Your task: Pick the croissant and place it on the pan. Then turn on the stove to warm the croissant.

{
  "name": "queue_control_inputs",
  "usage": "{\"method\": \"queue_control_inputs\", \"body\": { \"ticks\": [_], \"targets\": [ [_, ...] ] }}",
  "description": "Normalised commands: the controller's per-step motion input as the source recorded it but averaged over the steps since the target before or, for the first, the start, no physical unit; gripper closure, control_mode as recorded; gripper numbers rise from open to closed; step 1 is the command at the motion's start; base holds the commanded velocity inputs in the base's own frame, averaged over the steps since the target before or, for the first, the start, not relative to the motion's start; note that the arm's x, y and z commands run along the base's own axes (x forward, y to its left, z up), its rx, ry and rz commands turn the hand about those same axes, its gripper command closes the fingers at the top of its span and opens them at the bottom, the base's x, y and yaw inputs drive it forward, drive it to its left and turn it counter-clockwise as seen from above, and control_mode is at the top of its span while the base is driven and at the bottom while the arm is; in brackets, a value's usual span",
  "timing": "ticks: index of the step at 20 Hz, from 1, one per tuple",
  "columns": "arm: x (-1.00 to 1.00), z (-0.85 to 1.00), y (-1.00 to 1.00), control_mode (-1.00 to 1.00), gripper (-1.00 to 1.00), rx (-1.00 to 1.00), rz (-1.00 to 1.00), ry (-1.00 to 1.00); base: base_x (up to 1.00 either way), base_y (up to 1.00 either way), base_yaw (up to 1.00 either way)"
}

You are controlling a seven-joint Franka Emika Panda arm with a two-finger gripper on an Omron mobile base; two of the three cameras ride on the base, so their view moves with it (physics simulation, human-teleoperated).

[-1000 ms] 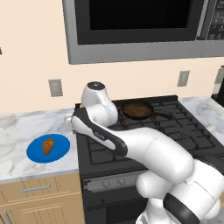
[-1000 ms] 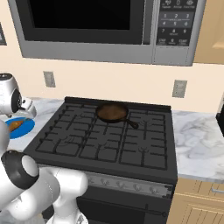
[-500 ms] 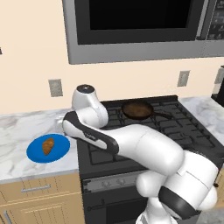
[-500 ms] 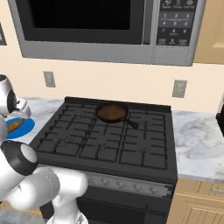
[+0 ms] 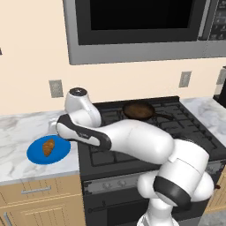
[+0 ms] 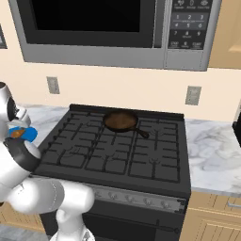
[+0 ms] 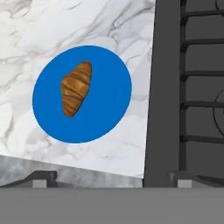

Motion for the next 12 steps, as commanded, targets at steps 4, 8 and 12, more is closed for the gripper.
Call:
{"method": "queue_control_inputs", "body": {
  "ticks": [4, 8, 12],
  "targets": [
    [0.23, -0.15, 0.25, -1.00, -1.00, 0.00, 0.00, 0.03, 0.00, 0.00, 0.00],
    [0.30, -0.17, 0.18, -1.00, -1.00, 0.00, 0.00, 0.05, 0.00, 0.00, 0.00],
    [0.32, -0.18, 0.19, -1.00, -1.00, 0.00, 0.00, 0.05, 0.00, 0.00, 0.00]
  ]
}}
